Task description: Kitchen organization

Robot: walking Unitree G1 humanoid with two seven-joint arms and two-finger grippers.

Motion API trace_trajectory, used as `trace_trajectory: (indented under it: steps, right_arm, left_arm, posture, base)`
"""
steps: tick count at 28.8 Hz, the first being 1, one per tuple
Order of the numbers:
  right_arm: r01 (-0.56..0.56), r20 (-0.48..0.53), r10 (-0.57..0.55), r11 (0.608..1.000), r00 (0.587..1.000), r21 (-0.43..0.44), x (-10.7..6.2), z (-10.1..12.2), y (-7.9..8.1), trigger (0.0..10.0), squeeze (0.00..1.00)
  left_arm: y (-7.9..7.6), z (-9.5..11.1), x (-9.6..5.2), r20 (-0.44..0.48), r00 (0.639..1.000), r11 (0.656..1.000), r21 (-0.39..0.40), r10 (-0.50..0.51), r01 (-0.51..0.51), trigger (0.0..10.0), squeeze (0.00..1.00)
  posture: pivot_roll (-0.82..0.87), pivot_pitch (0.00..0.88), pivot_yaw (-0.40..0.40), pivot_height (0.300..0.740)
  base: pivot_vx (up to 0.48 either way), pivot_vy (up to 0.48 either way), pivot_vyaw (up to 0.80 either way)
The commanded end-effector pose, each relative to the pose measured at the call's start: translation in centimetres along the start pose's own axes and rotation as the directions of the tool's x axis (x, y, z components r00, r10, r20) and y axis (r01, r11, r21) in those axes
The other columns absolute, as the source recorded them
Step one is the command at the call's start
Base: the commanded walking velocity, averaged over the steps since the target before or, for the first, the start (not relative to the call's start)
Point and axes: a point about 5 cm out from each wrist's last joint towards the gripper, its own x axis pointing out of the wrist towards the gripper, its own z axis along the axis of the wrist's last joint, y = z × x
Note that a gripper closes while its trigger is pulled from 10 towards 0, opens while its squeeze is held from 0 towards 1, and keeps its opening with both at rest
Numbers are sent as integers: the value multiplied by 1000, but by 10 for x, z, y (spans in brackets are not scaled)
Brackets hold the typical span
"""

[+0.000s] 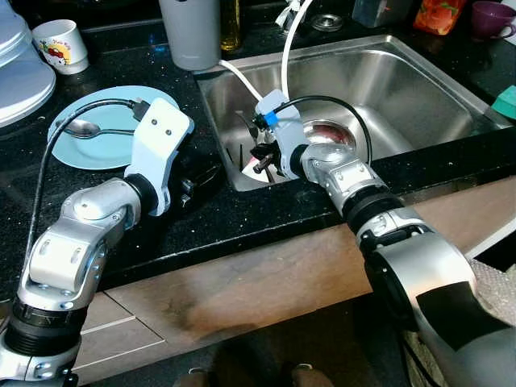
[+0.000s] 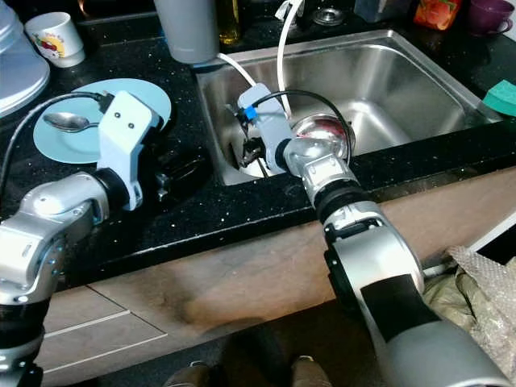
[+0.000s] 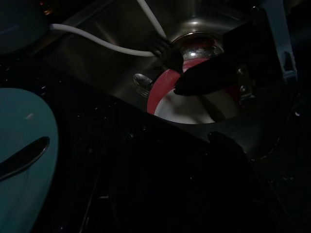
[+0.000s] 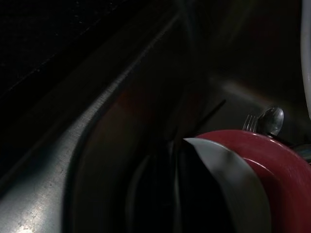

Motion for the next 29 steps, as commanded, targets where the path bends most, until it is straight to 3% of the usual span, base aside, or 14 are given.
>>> trace_trajectory:
  steps: [1, 3, 4, 5, 6, 13, 16, 21, 22, 26, 29]
  right_arm:
    - [-18, -34, 18, 1000, 999, 2, 3, -8, 5, 10000, 635]
    - [-12, -35, 12, 1000, 999, -4, 2, -8, 4, 10000, 561]
    - [-7, -34, 6, 1000, 999, -5, 2, -8, 3, 10000, 247]
    - [-7, -34, 6, 1000, 999, -5, 2, -8, 3, 10000, 247]
    - [-3, -34, 3, 1000, 999, -5, 2, -8, 3, 10000, 0]
    - [51, 18, -51, 999, 999, -7, -1, 2, -5, 10000, 0]
    - [99, 158, -102, 995, 982, 22, -5, 24, -11, 10000, 0]
    - [96, 257, -113, 992, 960, 76, -7, 37, -13, 10000, 0]
    - [77, 317, -113, 989, 942, 125, -9, 44, -12, 10000, 0]
    - [49, 376, -117, 981, 919, 185, -11, 49, -11, 10000, 0]
    - [-2, 442, -112, 968, 890, 249, -14, 56, -9, 10000, 0]
  left_arm:
    - [-2, -5, -1, -31, 999, 1000, 11, -10, 10, 10000, 0]
    - [-2, -5, 0, -31, 999, 1000, 13, -10, 10, 10000, 0]
    - [-2, -5, -1, -30, 1000, 1000, 16, -8, 8, 10000, 0]
    - [-2, -5, -1, -30, 1000, 1000, 16, -8, 8, 10000, 0]
    - [-1, -4, -1, -30, 1000, 1000, 19, -4, 4, 10000, 0]
    - [7, -3, -2, -32, 999, 999, 4, 41, -41, 10000, 0]
    - [18, 3, -3, -11, 995, 995, 2, 101, -101, 10000, 0]
    - [24, 4, -4, -18, 992, 992, 16, 123, -123, 10000, 0]
    - [31, 3, -5, -28, 987, 988, 21, 156, -155, 10000, 0]
    - [42, 4, -7, -37, 979, 979, 32, 203, -201, 10000, 0]
    - [66, 5, -10, -40, 967, 963, 105, 252, -247, 10000, 0]
  posture:
    - [52, 177, 17, 740]
    - [52, 176, 16, 740]
    - [52, 177, 17, 740]
    - [52, 177, 17, 740]
    - [52, 177, 16, 740]
    - [54, 175, 14, 740]
    - [55, 172, 12, 740]
    - [55, 173, 11, 740]
    - [55, 173, 11, 740]
    - [55, 173, 11, 740]
    - [56, 176, 12, 740]
  base:
    - [0, 0, 0]
    - [0, 0, 0]
    - [0, 0, 0]
    - [0, 0, 0]
    - [0, 0, 0]
    - [0, 0, 0]
    - [0, 0, 0]
    - [0, 0, 0]
    - [0, 0, 0]
    - [0, 0, 0]
    - [0, 0, 0]
